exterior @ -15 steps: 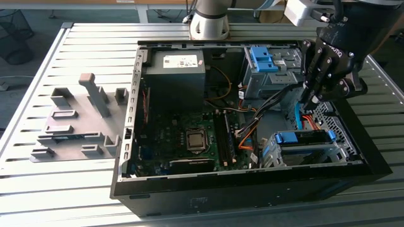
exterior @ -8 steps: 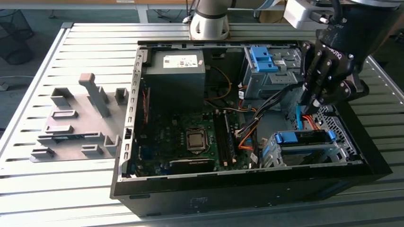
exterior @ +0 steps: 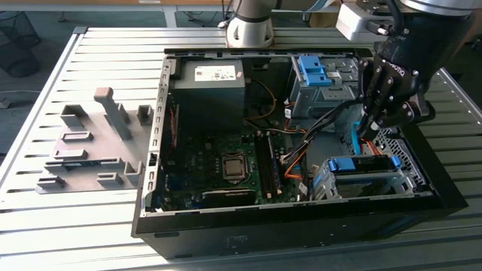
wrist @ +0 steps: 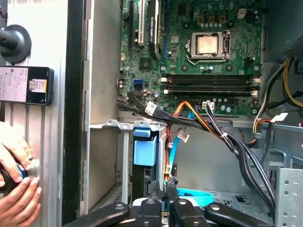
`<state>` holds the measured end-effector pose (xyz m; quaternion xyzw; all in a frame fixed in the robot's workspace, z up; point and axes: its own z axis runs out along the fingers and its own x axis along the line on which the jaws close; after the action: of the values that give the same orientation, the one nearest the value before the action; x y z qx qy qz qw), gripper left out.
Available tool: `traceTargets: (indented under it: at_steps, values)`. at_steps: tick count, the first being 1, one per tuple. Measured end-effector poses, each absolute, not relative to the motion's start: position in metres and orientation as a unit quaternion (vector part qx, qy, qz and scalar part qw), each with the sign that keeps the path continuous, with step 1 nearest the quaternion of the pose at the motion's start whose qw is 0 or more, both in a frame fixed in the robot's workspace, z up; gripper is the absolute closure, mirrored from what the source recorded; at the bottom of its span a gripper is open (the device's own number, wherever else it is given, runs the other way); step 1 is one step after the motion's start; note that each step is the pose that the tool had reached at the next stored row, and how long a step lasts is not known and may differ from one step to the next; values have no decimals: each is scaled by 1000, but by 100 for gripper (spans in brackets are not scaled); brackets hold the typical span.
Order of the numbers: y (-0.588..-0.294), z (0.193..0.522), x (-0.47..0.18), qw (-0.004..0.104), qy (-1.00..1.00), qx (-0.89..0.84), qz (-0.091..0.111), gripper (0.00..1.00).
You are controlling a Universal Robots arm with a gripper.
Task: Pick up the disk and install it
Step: 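Insert the second disk wire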
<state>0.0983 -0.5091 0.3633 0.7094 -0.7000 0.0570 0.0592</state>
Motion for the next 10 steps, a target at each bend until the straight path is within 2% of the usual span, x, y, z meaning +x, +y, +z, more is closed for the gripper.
traceTargets:
  at_steps: [3,8,10]
  values:
    - [-510,361,98,55,-700,710,53,84]
    - [-517,360,98,31,-702,711,29,84]
    - [-521,358,98,28,-702,711,26,84]
